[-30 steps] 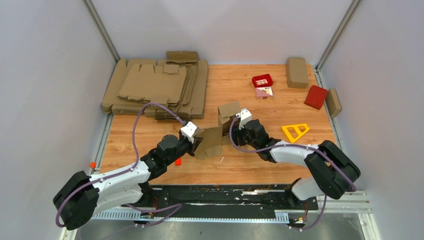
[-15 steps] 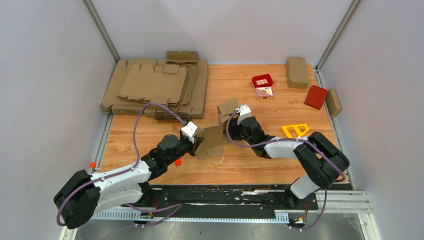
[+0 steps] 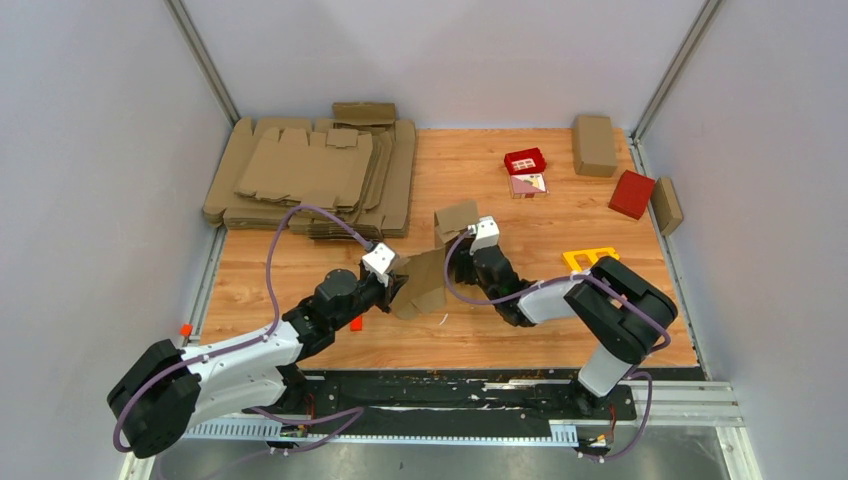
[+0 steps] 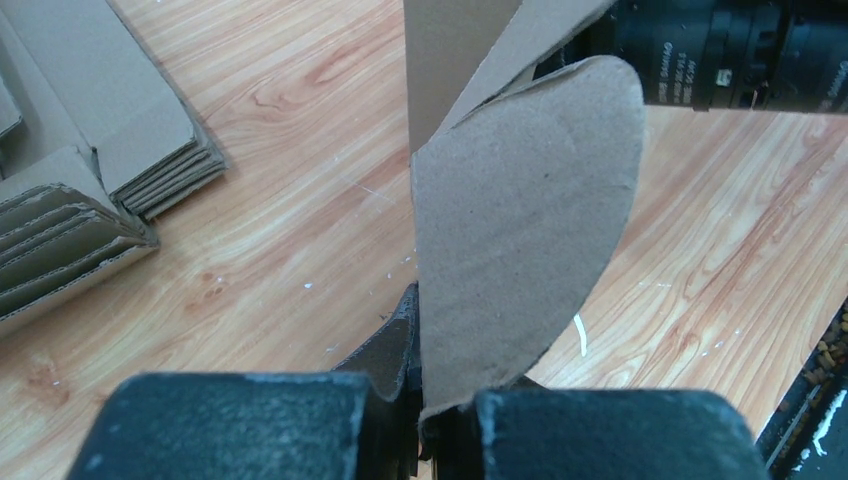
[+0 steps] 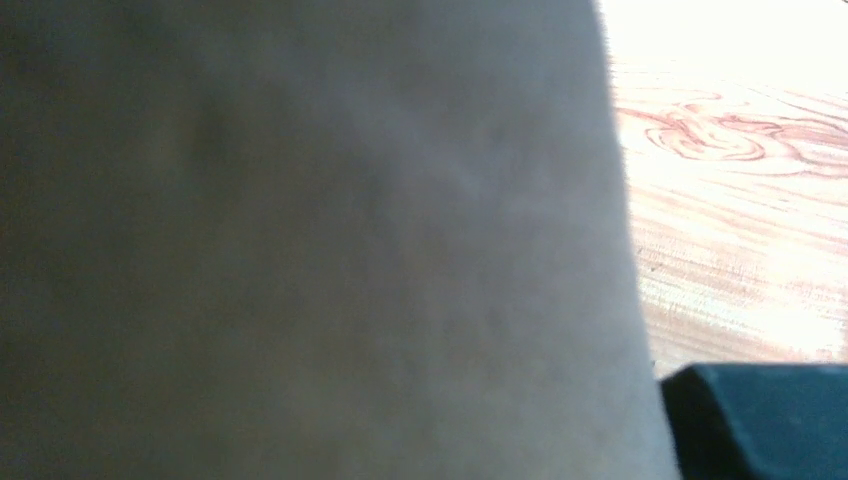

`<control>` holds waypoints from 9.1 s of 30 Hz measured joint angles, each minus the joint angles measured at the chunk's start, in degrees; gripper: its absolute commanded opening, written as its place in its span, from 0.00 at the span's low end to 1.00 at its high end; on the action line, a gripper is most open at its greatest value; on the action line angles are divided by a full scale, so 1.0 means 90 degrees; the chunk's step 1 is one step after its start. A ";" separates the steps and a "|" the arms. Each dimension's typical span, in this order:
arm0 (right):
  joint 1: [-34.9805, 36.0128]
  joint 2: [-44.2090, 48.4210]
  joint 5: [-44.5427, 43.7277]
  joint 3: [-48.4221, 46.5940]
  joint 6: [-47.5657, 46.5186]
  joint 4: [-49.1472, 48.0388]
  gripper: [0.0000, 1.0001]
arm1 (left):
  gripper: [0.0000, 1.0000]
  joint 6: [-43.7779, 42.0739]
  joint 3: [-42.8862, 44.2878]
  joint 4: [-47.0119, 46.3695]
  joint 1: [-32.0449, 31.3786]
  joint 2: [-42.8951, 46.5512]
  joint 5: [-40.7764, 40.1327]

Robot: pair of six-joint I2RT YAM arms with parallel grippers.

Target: Fold the paper box

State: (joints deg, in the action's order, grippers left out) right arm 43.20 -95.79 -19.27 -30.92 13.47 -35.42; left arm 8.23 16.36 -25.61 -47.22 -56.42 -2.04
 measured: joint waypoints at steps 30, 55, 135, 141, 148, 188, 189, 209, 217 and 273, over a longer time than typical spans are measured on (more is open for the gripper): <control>0.0282 0.0131 0.0158 0.1093 -0.0746 -0.1909 0.85 | 0.06 0.0032 0.0000 0.0049 0.0000 0.0000 0.0010; 0.0107 -0.1214 -0.0010 0.1494 -0.0712 -0.4068 0.62 | 0.06 0.0041 0.0000 0.0049 0.0000 -0.0002 0.0034; -0.1052 -0.0381 0.1982 0.0141 -0.0814 -0.0818 0.59 | 0.08 0.0209 0.0000 0.0044 -0.0002 -0.0112 0.0357; -0.0692 -0.0444 0.1569 0.0204 -0.0848 -0.1003 0.52 | 0.08 0.0209 0.0000 -0.0007 -0.0002 -0.0168 0.0372; 0.0085 -0.0398 0.0347 0.0396 -0.0845 -0.1132 0.45 | 0.08 0.0206 0.0000 -0.0041 0.0000 -0.0197 0.0335; 0.0840 0.0464 -0.1275 0.0546 0.1166 0.0527 0.13 | 0.47 0.0384 -0.0333 0.0243 -0.0007 0.0466 0.0593; 0.0862 0.0464 -0.1319 0.0546 0.1188 0.0532 0.11 | 0.48 0.0386 -0.0333 0.0243 -0.0007 0.0466 0.0578; 0.0959 0.0843 -0.1727 0.0418 0.2101 0.1564 0.14 | 0.72 0.0787 -0.0777 0.0488 -0.0007 0.1753 -0.0163; 0.1032 0.0967 -0.1690 0.0427 0.2154 0.1741 0.34 | 0.71 0.0780 -0.0777 0.0481 -0.0007 0.1253 -0.0002; -0.0296 0.4391 0.1688 -0.3920 -0.0158 0.7130 0.96 | 0.67 0.0685 -0.0726 0.0729 -0.0007 0.1649 -0.0104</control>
State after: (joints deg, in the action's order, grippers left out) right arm 40.53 -56.27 -4.08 -66.19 12.05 28.75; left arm 14.39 9.82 -19.05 -47.29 -41.58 -2.98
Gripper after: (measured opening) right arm 0.977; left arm 0.693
